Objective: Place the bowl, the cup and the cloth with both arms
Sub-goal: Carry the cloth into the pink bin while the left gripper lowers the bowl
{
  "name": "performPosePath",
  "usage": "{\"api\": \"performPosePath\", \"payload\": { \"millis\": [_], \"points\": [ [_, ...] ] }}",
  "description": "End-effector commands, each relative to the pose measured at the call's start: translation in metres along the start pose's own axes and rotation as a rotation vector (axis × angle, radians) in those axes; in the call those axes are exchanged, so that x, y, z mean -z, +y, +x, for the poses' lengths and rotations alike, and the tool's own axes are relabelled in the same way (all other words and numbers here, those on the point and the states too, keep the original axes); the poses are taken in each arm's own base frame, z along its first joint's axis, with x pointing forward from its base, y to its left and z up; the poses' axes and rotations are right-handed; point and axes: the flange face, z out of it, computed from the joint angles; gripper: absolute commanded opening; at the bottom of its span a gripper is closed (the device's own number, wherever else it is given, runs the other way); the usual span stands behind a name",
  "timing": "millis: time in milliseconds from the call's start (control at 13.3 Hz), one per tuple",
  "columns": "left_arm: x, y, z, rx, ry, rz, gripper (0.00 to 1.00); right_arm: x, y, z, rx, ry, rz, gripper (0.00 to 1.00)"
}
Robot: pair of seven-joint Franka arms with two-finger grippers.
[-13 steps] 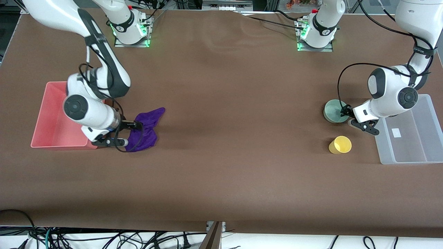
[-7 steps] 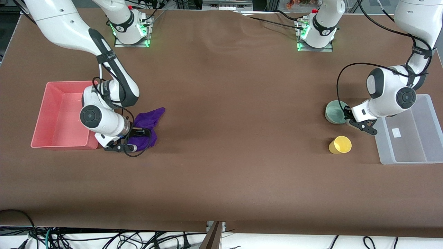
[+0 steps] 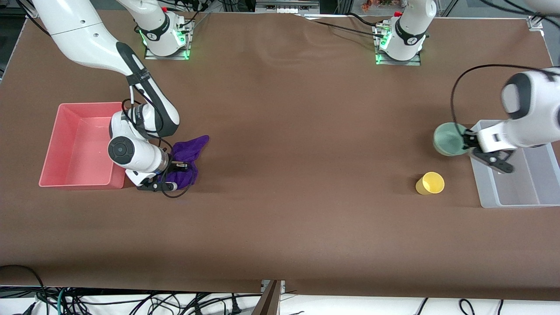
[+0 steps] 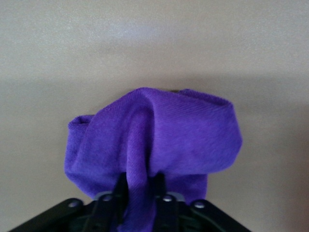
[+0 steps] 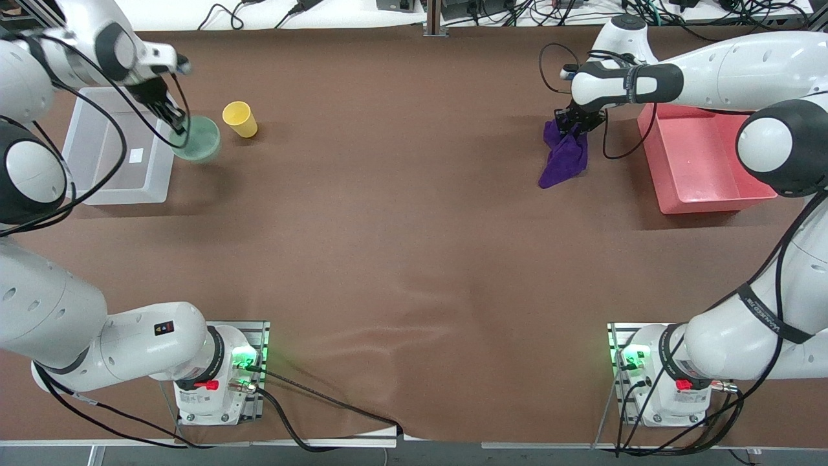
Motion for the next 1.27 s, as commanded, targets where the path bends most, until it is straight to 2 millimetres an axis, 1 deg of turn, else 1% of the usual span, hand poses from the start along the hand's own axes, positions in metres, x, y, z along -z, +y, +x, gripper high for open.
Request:
{"api": "performPosePath", "payload": {
  "millis": [0,75,225,300,375,450,525,600,675,750,825,900,975,1050,1200],
  "points": [
    [0.028,-0.061,-0.015,-0.067,0.032,0.006,0.00,0.021,-0.003,-0.002,0.024,-0.005,-0.013,0.00],
    [0.025,-0.087,-0.027,-0.068,0.042,0.007,0.00,0.040,-0.003,0.002,0.042,-0.001,-0.018,0.00],
    [0.006,-0.143,-0.054,-0.050,0.029,0.018,0.00,0.089,0.000,0.007,0.081,-0.027,-0.039,0.00],
    [-0.011,-0.168,-0.064,-0.047,0.028,0.010,0.00,0.119,0.004,0.009,0.090,-0.042,-0.051,0.00],
    [-0.026,-0.188,-0.070,-0.050,0.035,0.001,0.00,0.149,0.009,0.010,0.110,-0.070,-0.062,0.00],
    [-0.047,-0.200,-0.071,-0.048,0.038,-0.025,0.00,0.177,0.019,0.010,0.135,-0.105,-0.075,0.00],
    [-0.067,-0.210,-0.075,-0.033,0.041,-0.033,0.00,0.205,0.039,0.011,0.151,-0.137,-0.085,0.00],
    [-0.082,-0.219,-0.078,-0.022,0.055,-0.017,0.00,0.223,0.062,0.008,0.184,-0.178,-0.095,0.00],
    [-0.100,-0.226,-0.083,-0.009,0.072,0.001,0.00,0.234,0.095,0.003,0.210,-0.219,-0.099,0.00],
    [-0.113,-0.230,-0.084,-0.004,0.076,0.004,0.00,0.240,0.127,0.000,0.253,-0.238,-0.096,0.00],
    [-0.117,-0.231,-0.083,-0.005,0.075,0.003,0.00,0.238,0.161,-0.002,0.281,-0.256,-0.094,0.00],
    [-0.115,-0.230,-0.083,-0.008,0.073,0.006,0.33,0.229,0.196,-0.006,0.298,-0.278,-0.087,0.00],
    [-0.111,-0.229,-0.080,-0.009,0.072,0.010,0.99,0.218,0.226,-0.008,0.306,-0.289,-0.081,0.00],
    [-0.100,-0.227,-0.075,-0.020,0.069,0.022,1.00,0.204,0.248,-0.011,0.321,-0.291,-0.077,0.00],
    [-0.065,-0.220,-0.077,-0.012,0.072,0.020,1.00,0.173,0.277,-0.018,0.327,-0.288,-0.070,0.00]
  ]
}}
